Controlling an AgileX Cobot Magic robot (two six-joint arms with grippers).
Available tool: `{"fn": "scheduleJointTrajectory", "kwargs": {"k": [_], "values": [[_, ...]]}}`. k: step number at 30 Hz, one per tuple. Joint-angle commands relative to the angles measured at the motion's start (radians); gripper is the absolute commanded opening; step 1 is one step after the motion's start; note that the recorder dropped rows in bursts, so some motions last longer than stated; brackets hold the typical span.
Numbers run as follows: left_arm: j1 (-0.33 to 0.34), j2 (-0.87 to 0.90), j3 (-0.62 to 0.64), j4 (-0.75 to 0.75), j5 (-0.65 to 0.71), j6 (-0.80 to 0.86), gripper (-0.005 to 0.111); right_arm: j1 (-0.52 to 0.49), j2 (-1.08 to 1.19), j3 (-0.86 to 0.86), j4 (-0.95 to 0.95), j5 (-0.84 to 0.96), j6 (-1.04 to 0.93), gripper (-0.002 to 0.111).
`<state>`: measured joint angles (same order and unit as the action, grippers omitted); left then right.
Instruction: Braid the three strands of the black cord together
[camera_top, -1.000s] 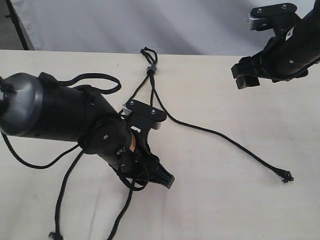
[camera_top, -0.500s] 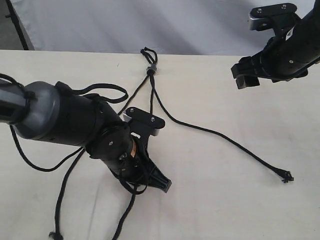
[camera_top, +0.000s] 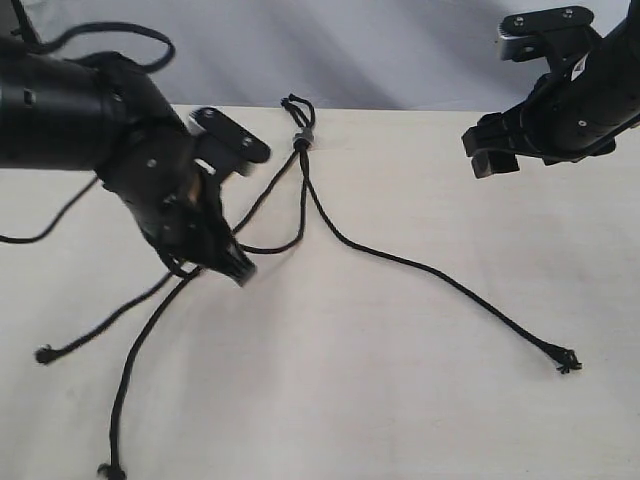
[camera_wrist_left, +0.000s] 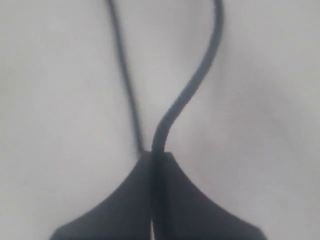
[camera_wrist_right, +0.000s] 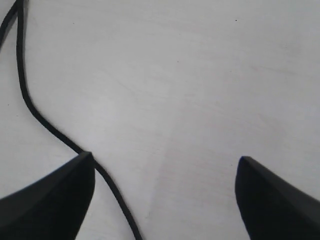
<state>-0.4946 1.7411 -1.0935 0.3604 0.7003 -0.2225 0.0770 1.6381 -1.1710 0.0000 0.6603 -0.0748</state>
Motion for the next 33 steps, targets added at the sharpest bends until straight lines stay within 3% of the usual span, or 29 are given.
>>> {"fn": "scheduleJointTrajectory", "kwargs": {"k": [1,4,9,14,19,22,26,31,33], "values": [[0.148,0.006,0.023,0.042,-0.008,-0.009,0.0,-0.006,0.0,0.002,0.0,-0.01,-0.004,0.073],[0.227,0.031,0.065,0.047,-0.079,0.013,0.0,-0.006,0.01,0.002,0.0,-0.01,-0.004,0.073],[0.3,0.082,0.118,0.047,-0.163,0.019,0.0,-0.006,0.038,0.002,0.0,-0.025,-0.004,0.073],[0.311,0.134,0.133,0.026,-0.17,-0.007,0.0,-0.004,0.04,0.002,0.0,-0.027,-0.004,0.073],[0.298,0.167,0.133,-0.189,-0.157,0.079,0.0,-0.004,0.04,0.002,0.0,-0.027,-0.004,0.073],[0.253,0.171,0.149,-0.369,-0.139,0.222,0.0,-0.004,0.04,0.002,0.0,-0.027,-0.004,0.073],[0.128,0.171,0.181,-0.561,-0.118,0.358,0.0,-0.004,0.04,0.002,0.0,-0.027,-0.004,0.073],[-0.077,0.157,0.177,-0.568,-0.092,0.433,0.0,-0.004,0.04,0.002,0.0,-0.027,-0.004,0.073],[-0.126,0.13,0.165,-0.524,-0.092,0.431,0.0,-0.004,0.04,0.002,0.0,-0.027,-0.004,0.073]]}}
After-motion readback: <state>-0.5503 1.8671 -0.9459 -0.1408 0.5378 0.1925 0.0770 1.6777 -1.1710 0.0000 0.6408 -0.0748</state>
